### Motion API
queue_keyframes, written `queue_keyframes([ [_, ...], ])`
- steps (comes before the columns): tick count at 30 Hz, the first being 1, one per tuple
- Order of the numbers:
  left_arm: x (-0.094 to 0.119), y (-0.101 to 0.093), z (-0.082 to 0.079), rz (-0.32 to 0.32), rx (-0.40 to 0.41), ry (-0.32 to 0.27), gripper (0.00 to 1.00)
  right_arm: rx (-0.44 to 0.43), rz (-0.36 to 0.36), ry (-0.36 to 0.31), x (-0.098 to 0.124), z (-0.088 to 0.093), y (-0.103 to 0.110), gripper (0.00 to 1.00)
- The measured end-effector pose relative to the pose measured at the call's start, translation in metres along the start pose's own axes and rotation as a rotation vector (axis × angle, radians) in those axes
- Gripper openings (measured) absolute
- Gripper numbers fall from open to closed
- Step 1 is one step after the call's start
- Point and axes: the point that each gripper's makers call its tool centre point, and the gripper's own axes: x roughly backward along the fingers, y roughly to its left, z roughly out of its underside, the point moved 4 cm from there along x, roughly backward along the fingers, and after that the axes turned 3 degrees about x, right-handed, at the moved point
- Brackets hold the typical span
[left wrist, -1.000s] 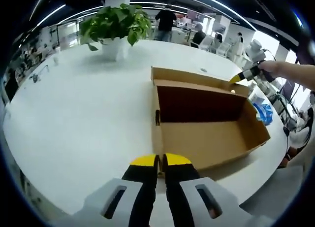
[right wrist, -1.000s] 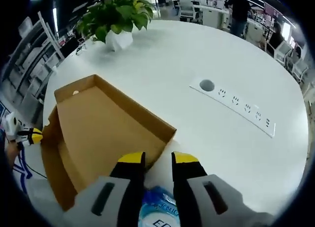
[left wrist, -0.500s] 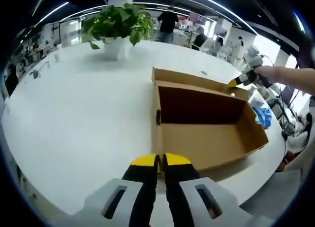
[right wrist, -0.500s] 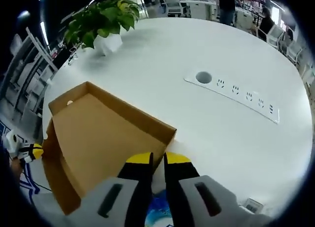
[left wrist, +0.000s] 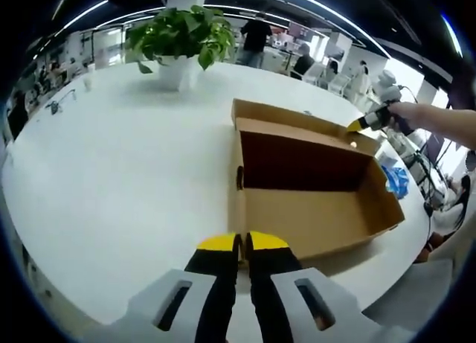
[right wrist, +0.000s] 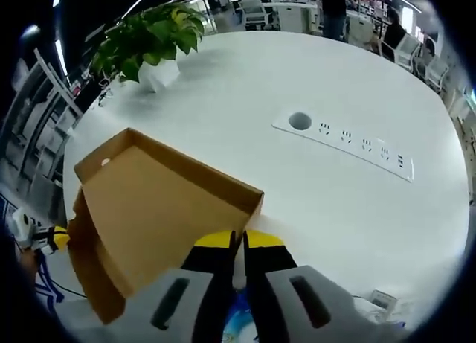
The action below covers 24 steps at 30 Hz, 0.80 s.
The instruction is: Operate the shoe box by opening the lid, removing the specified soft item, and placing it in the target area until the item is outside and the box remains undamaged.
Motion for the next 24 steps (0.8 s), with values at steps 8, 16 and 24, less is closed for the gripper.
queue_keyframes([
  [8, 0.000, -0.001, 0.001, -0.002, 0.000, -0.001, 0.01, 0.005, -0.002, -0.032, 0.013, -0.006, 0.004, 0.01],
  [16, 0.001, -0.002, 0.001, -0.001, -0.003, 0.000, 0.01, 0.014, -0.003, -0.071, 0.025, -0.011, 0.008, 0.01],
  [24, 0.002, -0.001, 0.003, 0.000, -0.002, -0.007, 0.01, 0.029, -0.005, -0.119, 0.040, -0.017, 0.015, 0.00],
])
